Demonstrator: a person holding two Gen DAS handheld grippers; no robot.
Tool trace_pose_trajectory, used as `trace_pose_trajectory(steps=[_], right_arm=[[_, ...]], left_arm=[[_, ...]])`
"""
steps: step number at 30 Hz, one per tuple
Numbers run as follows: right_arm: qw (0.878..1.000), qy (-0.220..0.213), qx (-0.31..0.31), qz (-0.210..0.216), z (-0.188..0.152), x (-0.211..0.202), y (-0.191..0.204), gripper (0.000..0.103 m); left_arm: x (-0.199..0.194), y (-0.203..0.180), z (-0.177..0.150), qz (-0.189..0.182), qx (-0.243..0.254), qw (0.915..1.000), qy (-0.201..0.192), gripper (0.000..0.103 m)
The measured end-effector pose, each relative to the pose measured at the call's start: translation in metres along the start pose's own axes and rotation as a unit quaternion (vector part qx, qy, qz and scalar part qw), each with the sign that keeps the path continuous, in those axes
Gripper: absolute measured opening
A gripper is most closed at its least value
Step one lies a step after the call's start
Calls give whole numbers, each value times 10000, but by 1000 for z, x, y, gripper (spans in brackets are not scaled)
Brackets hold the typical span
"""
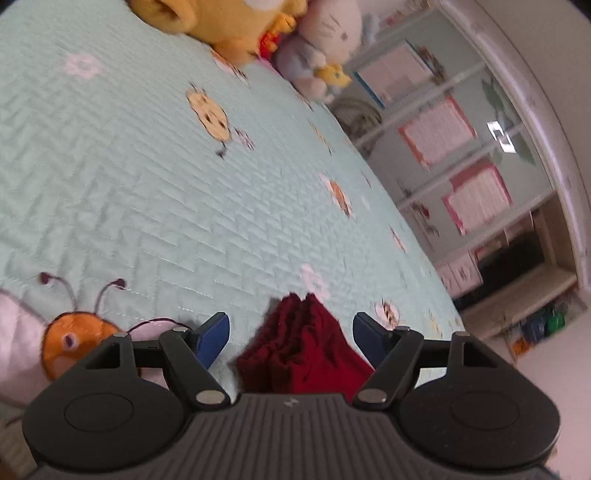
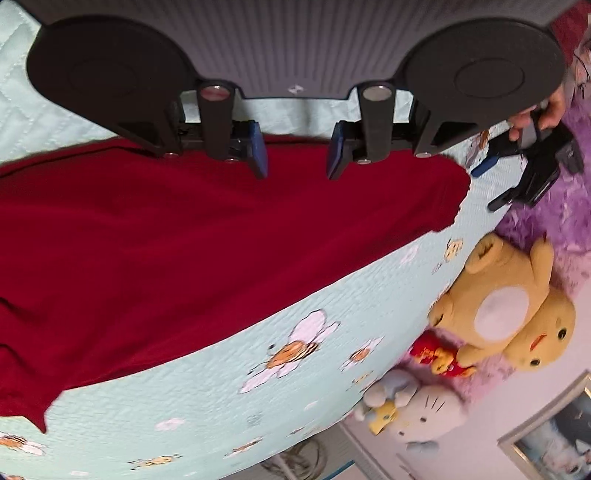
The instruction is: Fold clothes
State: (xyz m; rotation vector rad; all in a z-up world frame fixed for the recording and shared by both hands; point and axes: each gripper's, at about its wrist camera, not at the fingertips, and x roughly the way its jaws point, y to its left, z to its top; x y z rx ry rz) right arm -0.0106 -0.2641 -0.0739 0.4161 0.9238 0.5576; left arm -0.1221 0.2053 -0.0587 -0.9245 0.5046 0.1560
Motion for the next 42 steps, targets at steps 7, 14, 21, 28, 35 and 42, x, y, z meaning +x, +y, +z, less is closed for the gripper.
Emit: trace_pose_trajectory(steps=[7, 14, 21, 28, 35, 42], right_arm=[[9999, 85, -87, -94, -4, 2, 10, 36], [9954, 28, -911, -285, -4, 12, 42, 36], [9906, -352, -1219, -501, 29, 37, 55, 32], [9925, -428, -1026, -511, 64, 88, 57, 10], [9931, -480, -830, -672, 77, 126, 57, 4], [9971, -212, -256, -679, 85, 155, 35, 0]], left_arm=[[30, 6, 8, -159, 283, 9982, 513, 77], [53, 2, 13, -226, 433, 9949, 883, 79], [69, -9, 13, -175, 474, 9934, 1027, 46], [70, -17, 11, -14, 439, 9945, 950, 25], [64, -24, 12, 49, 380, 9955, 872, 23], [55, -30, 13, -223, 67, 9964, 814, 23]])
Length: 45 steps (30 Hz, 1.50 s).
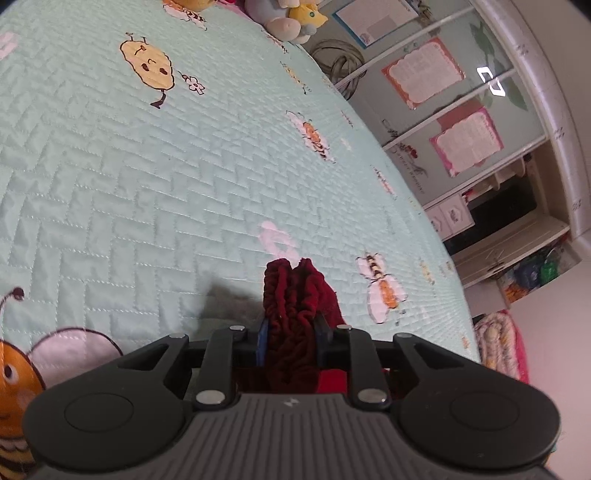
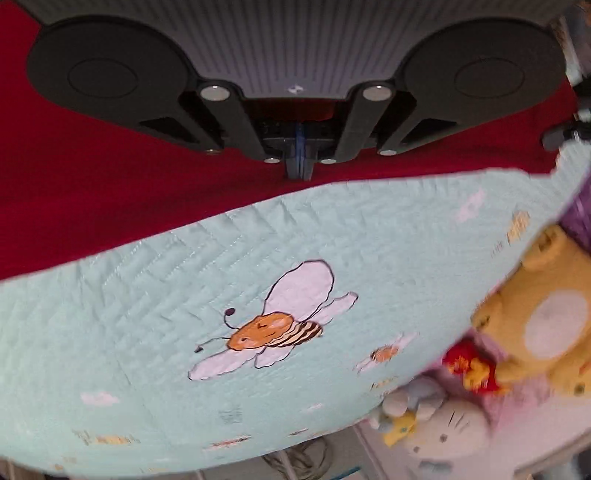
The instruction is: Fold clothes
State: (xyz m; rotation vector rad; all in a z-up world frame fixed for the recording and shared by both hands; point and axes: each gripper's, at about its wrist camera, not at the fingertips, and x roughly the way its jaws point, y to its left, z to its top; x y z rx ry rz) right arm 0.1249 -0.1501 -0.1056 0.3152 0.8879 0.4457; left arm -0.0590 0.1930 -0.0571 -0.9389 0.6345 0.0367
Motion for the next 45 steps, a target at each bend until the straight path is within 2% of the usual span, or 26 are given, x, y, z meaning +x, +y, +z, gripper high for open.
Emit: trace_pose_trajectory(steps=[4, 8, 11, 13, 15, 18, 22, 25, 27, 32, 37, 41, 45], right_arm=[[9997, -28, 167, 181, 1, -12, -1, 0], [9987, -158, 173, 461, -16, -48, 6, 0], [9995, -17, 2, 315, -37, -63, 10, 0], [9997, 149, -143, 105, -49, -57, 11, 0], [9996, 164, -222, 87, -54, -51, 11, 0], [9995, 194, -150, 199, -50, -56, 9, 0], [9990, 32, -143, 414, -58, -85, 9, 2], [9990, 284, -169, 314, -73, -92, 7, 4], [9988, 324, -184, 313, -80, -89, 3, 0], [9971, 251, 144, 704, -79, -104, -9, 4], [9926, -172, 604, 1036, -83, -152, -49, 4], [9895, -644, 915, 917, -90, -193, -97, 4], [9841, -1131, 1197, 659, -95, -223, -141, 4]], left_arm=[[-4, -4, 3, -131, -240, 9996, -51, 23], [-6, -10, 3, -167, -275, 9994, -95, 23], [-6, -13, 3, -153, -310, 9993, -122, 23], [-7, -16, 3, -171, -381, 9990, -153, 23], [-9, -20, 3, -203, -430, 9987, -190, 23], [-13, -30, 3, -220, -405, 9986, -243, 23], [-15, -47, 3, -252, -299, 9988, -291, 23], [-16, -61, 1, -286, -221, 9988, -321, 23], [-16, -76, 0, -340, -131, 9988, -319, 23], [-16, -127, -8, -472, 437, 9976, -255, 23], [3, -200, -33, -581, 1290, 9899, -49, 23], [37, -264, -73, -409, 2088, 9768, 235, 23], [80, -322, -122, -145, 2836, 9573, 532, 23]])
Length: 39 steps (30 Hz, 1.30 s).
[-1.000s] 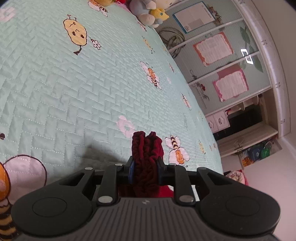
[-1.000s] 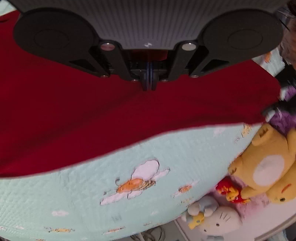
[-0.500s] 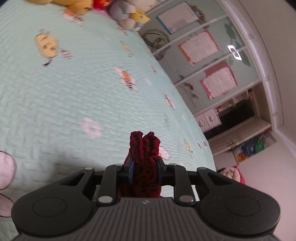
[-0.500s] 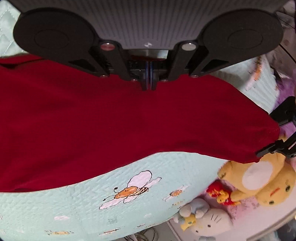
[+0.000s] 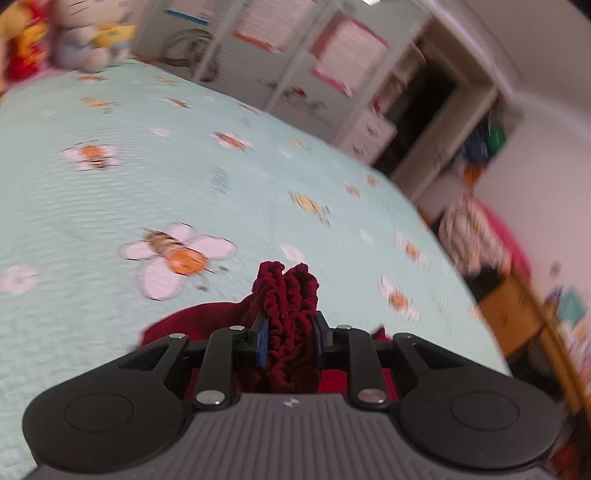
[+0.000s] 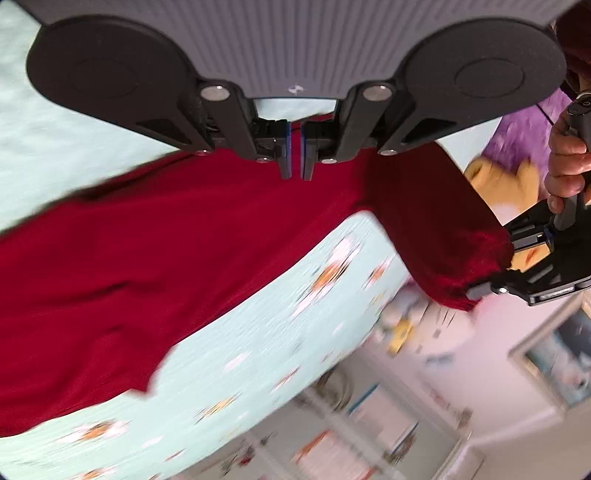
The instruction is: Fold clothes
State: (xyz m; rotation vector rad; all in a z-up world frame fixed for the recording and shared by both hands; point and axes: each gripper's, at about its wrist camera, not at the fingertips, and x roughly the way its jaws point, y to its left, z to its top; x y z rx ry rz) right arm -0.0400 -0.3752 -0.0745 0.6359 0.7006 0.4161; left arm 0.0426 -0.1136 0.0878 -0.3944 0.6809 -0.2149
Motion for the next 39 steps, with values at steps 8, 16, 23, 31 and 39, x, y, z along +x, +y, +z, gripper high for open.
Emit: trace_pose_trajectory(steps=[8, 16, 23, 31, 39], right_arm=[[9977, -469, 468, -121, 9, -23, -60, 5], [9958, -441, 800, -79, 7, -17, -90, 6], [9951, -540, 817, 158, 11, -1, -75, 29], [9981, -558, -153, -190, 5, 30, -44, 33], [9964, -662, -256, -467, 1, 37, -48, 48]], left_arm=[[141, -89, -80, 511, 1599, 9770, 1317, 24], [145, -67, -94, -451, 1140, 9818, 1453, 55], [111, -12, -79, -763, -259, 9913, 1039, 66], [133, -14, -82, -965, -440, 9839, 1440, 65], [160, -49, -93, -963, 101, 9763, 1938, 65]])
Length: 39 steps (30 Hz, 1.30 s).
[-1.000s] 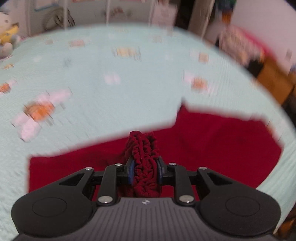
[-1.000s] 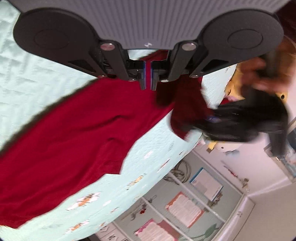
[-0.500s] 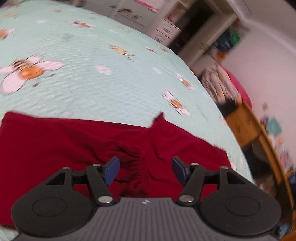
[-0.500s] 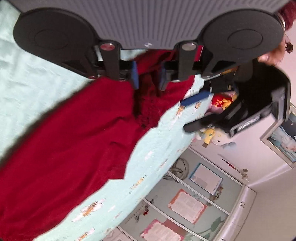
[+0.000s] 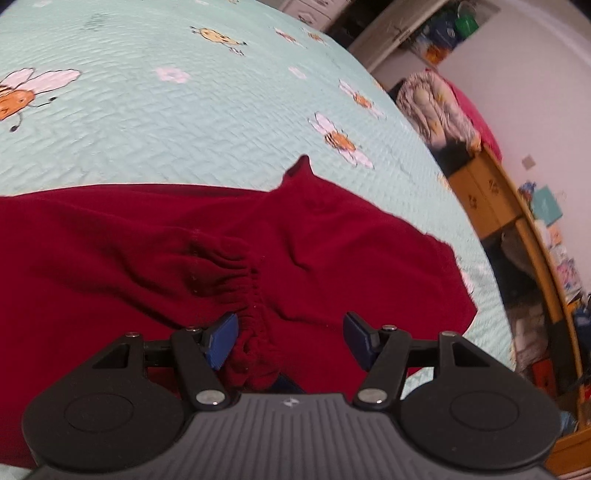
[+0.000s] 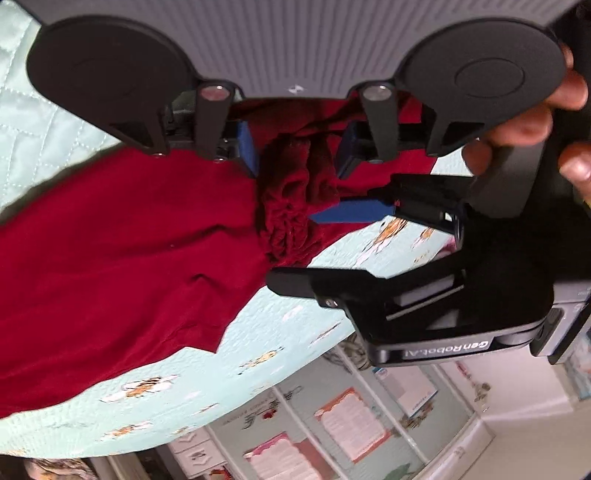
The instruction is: Fold clothes
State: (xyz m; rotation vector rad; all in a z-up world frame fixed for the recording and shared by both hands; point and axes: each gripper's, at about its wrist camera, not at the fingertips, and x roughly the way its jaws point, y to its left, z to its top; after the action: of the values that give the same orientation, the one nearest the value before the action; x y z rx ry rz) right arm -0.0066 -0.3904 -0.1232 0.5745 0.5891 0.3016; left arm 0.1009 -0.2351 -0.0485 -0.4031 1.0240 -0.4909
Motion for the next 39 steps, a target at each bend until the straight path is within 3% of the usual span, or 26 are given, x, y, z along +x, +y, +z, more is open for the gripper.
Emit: trace_pose_trajectory(steps=[7, 12, 17, 20, 25, 30, 34, 39], right_arm=[[9998, -28, 159, 77, 1, 11, -3, 54], [9997, -98, 205, 125, 1, 20, -5, 53], [9988, -97, 441, 193, 1, 18, -12, 28], [9980, -127, 562, 261, 3, 15, -14, 22], [9928, -191, 1010, 613, 10, -2, -23, 19], [9895, 132, 1349, 501, -1, 8, -48, 15], [9911, 103, 1227, 504, 0, 7, -45, 16], [9930, -14, 1030, 576, 4, -2, -36, 16]], left_arm=[[0, -11, 2, 56, 213, 9997, 131, 66], [-12, -7, 2, -134, 120, 9998, -51, 66], [-33, 11, 5, -279, -300, 9964, -747, 65], [-24, 17, 10, -232, -369, 9970, -634, 65], [-11, 15, 10, -291, -245, 9971, -653, 65], [5, 28, 6, -3, -369, 9985, -399, 64], [-3, 24, 5, -190, -370, 9978, -510, 64], [4, 13, 6, -131, -82, 9986, -500, 65]])
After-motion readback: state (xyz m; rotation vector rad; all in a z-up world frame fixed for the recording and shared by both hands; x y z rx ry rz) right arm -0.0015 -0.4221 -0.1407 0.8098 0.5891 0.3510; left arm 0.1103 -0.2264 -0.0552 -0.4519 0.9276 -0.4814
